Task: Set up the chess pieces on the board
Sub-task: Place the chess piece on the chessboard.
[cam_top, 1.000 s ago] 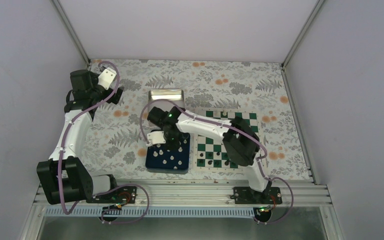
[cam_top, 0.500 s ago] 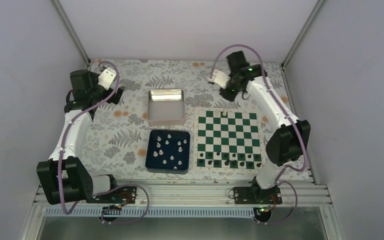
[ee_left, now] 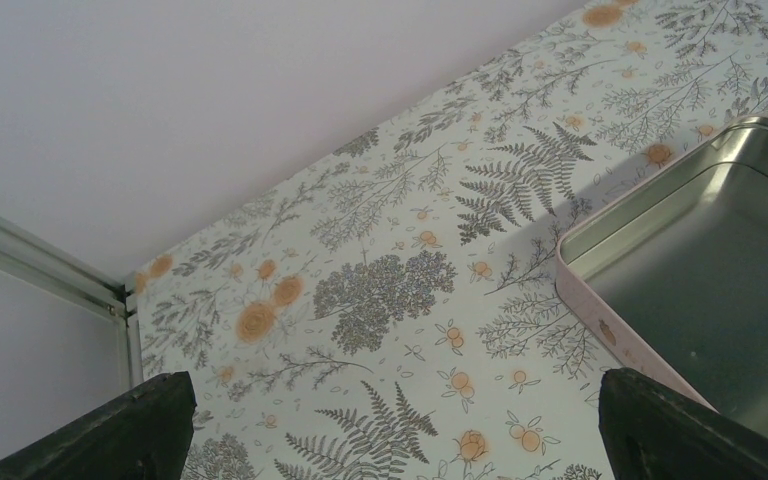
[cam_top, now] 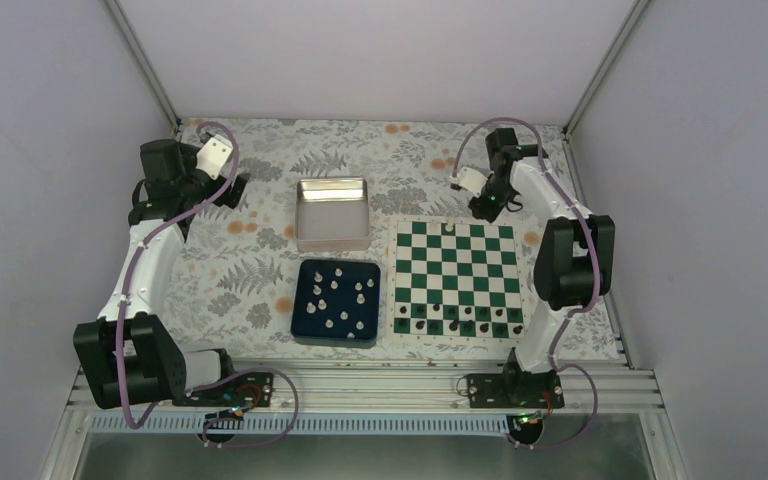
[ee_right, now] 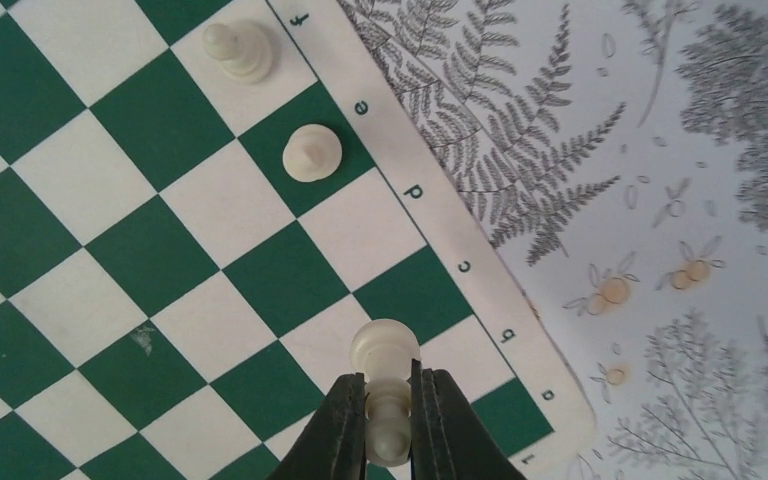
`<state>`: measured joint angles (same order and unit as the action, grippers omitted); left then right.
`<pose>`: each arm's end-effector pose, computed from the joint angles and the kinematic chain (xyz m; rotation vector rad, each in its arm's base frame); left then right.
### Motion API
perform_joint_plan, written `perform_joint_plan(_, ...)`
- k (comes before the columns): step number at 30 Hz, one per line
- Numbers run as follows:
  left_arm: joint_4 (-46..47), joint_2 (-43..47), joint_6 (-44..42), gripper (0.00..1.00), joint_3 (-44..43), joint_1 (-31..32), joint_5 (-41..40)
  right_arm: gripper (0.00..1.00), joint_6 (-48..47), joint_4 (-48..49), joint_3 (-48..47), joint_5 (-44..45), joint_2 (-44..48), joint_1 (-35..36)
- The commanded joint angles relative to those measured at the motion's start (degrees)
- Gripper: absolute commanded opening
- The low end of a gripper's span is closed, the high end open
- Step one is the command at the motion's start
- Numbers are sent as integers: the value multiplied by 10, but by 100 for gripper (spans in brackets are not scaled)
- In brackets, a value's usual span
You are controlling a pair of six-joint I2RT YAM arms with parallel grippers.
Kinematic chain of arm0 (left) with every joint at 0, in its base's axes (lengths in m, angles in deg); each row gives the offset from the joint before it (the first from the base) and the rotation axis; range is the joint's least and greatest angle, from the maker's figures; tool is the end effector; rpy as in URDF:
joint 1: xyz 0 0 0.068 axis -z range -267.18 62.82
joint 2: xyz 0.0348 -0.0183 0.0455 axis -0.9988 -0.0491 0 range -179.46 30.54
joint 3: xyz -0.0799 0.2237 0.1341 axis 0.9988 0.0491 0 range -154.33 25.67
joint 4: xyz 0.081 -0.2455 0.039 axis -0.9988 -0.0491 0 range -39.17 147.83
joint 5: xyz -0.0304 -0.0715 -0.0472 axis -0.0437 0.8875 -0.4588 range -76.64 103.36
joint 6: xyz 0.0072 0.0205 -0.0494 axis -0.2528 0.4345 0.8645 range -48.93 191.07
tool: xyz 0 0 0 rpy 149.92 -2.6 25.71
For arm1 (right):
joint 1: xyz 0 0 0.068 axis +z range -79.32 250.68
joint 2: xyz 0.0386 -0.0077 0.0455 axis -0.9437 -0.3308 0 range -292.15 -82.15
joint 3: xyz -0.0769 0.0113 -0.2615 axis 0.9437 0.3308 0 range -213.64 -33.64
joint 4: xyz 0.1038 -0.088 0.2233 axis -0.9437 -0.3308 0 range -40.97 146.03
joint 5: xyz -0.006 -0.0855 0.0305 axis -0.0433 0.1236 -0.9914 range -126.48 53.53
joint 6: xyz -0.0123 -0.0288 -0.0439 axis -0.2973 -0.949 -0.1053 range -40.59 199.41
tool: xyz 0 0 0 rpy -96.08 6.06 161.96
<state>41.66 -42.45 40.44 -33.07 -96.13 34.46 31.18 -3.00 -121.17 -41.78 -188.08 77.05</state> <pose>0.2859 0.0320 0.3094 0.6005 1.9735 0.0382 0.3652 0.0441 0.2401 -1.3451 2.5736 0.0114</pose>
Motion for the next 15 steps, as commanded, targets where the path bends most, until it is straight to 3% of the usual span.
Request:
perform_joint_plan(1, 3, 1, -1, 100, -14, -4, 9, 4, -3, 28, 21, -2, -13, -1)
perform_joint_plan(15, 10, -8, 5, 100, -18, -3, 22, 4, -4, 83, 93, -8, -29, -49)
